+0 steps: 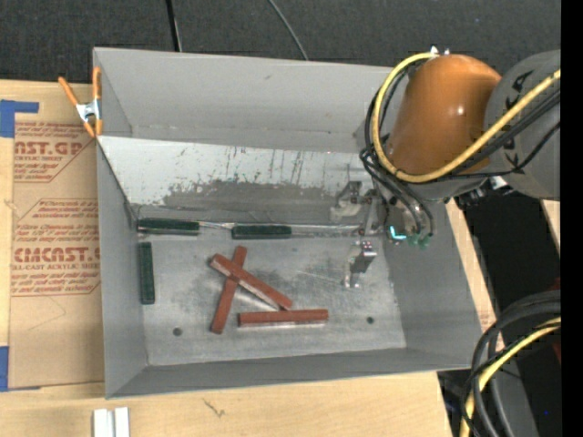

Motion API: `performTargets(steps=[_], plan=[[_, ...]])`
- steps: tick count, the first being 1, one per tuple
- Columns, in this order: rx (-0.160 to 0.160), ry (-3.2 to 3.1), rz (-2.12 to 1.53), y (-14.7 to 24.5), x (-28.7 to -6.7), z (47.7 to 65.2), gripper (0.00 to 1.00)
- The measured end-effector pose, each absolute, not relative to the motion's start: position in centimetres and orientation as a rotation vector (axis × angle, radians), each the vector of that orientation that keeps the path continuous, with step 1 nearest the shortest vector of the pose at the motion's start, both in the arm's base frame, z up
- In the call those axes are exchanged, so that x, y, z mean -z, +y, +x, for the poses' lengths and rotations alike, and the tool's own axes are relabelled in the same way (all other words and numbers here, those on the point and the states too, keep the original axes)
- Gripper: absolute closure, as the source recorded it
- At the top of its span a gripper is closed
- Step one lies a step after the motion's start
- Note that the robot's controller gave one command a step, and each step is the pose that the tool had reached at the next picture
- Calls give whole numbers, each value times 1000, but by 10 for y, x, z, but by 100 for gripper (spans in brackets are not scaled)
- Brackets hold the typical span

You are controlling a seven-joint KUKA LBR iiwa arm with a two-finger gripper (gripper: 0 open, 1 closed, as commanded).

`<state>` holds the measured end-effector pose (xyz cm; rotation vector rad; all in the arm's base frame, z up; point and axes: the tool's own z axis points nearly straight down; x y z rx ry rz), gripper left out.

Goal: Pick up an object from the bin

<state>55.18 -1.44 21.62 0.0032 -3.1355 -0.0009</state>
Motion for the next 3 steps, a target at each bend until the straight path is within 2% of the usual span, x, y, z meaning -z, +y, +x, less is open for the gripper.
performTargets(steps=[1,2,3], plan=[[1,-3143,3,-14,-220,553,0],[2,-3151,-20,-11,-180,538,0],[-1,-3162,3,-5,-76,548,100]])
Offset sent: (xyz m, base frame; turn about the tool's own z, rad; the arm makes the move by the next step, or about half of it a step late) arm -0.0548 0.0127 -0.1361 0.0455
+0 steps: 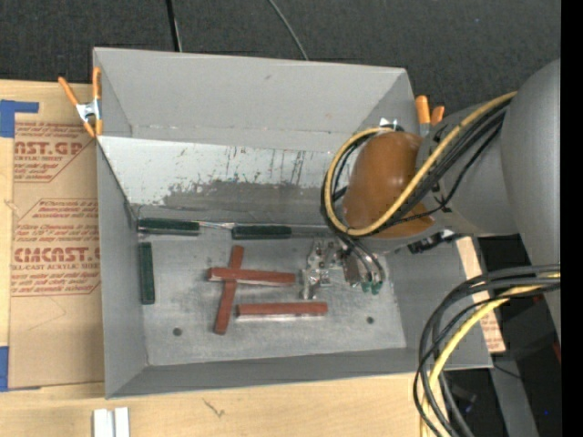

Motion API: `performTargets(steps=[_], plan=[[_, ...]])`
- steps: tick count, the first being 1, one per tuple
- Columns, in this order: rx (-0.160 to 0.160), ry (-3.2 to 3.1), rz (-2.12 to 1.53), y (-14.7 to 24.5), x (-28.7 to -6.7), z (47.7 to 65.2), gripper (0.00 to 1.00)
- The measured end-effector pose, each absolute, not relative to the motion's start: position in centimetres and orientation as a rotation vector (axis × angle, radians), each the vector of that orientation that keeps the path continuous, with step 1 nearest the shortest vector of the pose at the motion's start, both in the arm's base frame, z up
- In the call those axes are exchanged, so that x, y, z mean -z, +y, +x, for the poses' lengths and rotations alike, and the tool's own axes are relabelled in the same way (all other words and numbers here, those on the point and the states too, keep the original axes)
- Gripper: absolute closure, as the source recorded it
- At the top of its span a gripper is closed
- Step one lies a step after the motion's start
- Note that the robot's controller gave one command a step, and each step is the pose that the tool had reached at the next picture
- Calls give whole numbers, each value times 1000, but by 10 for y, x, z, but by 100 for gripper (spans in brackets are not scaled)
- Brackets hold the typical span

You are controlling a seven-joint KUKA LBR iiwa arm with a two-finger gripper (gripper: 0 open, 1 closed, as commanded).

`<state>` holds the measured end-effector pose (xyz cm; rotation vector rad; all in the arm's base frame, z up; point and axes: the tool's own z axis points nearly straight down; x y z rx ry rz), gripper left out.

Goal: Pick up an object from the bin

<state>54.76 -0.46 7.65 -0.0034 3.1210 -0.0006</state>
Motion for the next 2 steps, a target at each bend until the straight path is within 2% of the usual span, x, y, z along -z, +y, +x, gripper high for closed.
performTargets(steps=[1,2], plan=[[0,3142,-5,-4,-73,542,0],[0,3141,-5,-4,-73,542,0]])
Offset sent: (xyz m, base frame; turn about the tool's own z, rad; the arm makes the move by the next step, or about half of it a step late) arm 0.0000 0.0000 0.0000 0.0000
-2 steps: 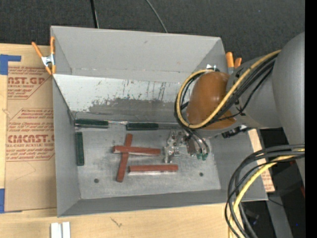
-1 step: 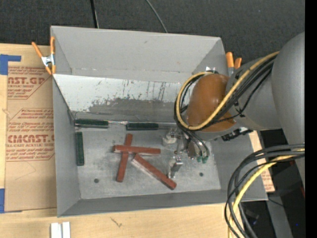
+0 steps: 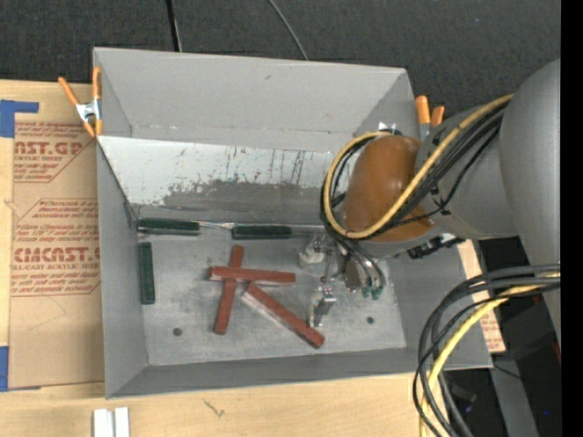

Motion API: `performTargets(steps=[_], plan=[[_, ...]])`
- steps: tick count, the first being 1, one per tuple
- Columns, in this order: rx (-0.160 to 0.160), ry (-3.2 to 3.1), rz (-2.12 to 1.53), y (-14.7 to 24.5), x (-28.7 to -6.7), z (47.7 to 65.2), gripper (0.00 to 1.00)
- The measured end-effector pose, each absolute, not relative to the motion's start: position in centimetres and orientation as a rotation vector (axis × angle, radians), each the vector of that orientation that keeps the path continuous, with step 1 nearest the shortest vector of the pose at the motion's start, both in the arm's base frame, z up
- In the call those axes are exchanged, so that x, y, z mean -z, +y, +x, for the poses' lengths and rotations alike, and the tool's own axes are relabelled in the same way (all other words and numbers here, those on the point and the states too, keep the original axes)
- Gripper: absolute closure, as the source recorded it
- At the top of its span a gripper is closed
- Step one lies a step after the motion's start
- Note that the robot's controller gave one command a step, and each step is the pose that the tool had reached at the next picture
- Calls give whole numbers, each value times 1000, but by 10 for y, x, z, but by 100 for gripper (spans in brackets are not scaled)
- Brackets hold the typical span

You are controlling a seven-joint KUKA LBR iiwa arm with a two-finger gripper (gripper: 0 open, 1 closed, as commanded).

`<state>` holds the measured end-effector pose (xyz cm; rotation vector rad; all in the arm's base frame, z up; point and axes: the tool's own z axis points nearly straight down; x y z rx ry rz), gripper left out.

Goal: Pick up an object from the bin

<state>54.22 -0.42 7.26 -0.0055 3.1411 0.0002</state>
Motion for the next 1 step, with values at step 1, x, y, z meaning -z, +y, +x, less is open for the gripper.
performTargets(steps=[1], plan=[[-3,3112,314,52,-79,543,100]])
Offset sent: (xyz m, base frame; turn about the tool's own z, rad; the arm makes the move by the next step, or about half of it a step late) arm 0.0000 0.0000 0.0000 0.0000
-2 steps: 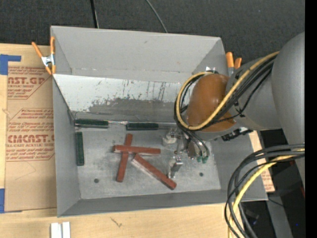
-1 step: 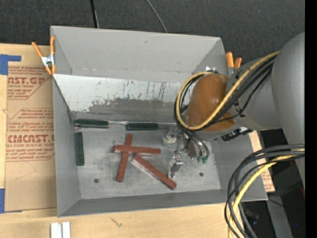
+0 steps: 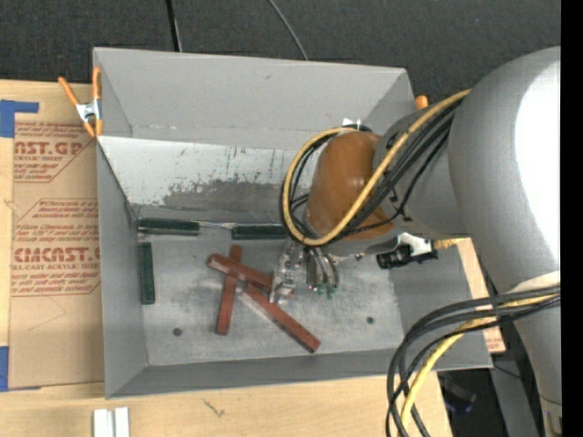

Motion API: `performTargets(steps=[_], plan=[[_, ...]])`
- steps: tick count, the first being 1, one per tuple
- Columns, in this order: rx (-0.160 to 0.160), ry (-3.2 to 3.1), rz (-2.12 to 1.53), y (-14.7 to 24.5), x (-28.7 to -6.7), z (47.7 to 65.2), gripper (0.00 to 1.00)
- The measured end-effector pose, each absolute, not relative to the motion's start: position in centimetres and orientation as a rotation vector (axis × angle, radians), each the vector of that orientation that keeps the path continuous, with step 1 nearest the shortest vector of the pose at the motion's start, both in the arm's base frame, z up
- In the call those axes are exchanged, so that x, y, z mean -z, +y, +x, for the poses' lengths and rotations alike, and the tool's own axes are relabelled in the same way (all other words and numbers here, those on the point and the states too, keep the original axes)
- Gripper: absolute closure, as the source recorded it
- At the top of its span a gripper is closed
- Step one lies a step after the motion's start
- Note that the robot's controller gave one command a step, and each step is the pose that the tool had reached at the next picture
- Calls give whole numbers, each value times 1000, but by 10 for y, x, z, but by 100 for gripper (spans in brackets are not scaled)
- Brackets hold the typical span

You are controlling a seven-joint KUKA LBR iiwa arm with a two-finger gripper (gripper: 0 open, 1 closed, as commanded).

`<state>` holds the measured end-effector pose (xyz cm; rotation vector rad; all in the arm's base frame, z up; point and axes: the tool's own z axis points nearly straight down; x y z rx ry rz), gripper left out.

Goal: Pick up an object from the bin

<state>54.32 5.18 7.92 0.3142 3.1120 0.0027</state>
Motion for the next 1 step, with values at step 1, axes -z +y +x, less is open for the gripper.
performTargets(steps=[1], plan=[[-3,3112,313,52,-79,543,100]])
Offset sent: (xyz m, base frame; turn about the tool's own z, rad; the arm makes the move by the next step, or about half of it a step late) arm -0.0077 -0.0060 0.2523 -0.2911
